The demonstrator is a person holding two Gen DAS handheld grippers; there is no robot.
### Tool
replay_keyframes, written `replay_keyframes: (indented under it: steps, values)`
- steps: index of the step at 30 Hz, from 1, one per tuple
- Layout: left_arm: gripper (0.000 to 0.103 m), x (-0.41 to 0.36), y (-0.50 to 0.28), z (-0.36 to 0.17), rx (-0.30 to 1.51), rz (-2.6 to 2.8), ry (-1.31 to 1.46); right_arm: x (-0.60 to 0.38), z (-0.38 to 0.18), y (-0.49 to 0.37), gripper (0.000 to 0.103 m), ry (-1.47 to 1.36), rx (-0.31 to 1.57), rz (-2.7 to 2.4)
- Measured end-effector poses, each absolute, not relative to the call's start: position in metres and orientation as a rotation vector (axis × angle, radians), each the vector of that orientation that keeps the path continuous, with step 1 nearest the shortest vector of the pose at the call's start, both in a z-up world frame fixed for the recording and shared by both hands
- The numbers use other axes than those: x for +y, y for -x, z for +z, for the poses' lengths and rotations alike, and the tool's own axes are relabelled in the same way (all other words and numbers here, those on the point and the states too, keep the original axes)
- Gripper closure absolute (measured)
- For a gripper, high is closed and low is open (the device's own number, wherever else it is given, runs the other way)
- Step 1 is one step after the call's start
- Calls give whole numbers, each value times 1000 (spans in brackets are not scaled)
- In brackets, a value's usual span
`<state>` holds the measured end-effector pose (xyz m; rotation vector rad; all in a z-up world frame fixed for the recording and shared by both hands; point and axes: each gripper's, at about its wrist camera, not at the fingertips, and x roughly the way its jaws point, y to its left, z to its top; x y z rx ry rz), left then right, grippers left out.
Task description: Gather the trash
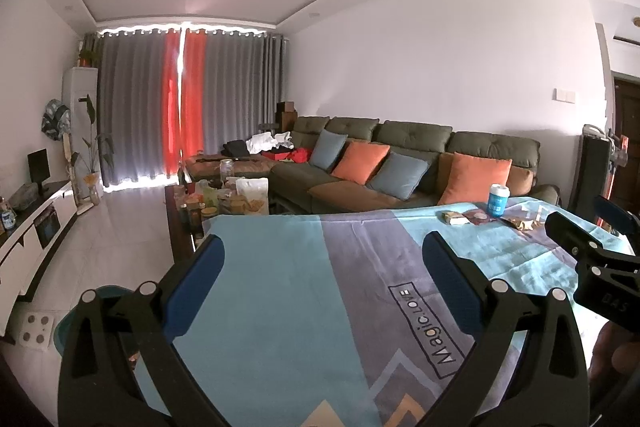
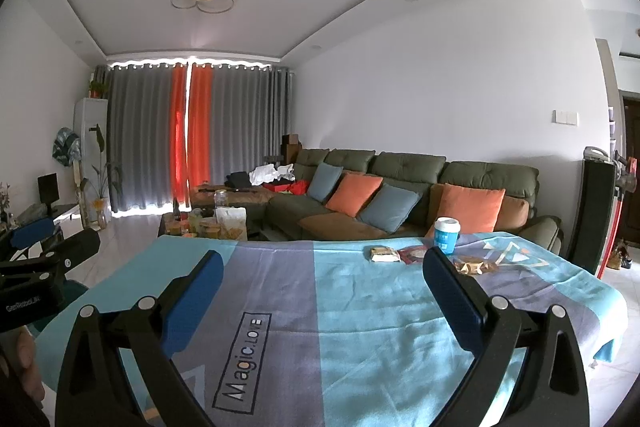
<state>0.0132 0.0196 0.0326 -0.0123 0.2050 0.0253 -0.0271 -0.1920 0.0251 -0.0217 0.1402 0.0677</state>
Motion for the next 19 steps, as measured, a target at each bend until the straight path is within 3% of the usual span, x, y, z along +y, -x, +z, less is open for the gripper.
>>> replay_keyframes:
  steps: [19]
  values:
    - [5,14,-35,28,237,44,-20,-214,21,17,7,-3,171,12]
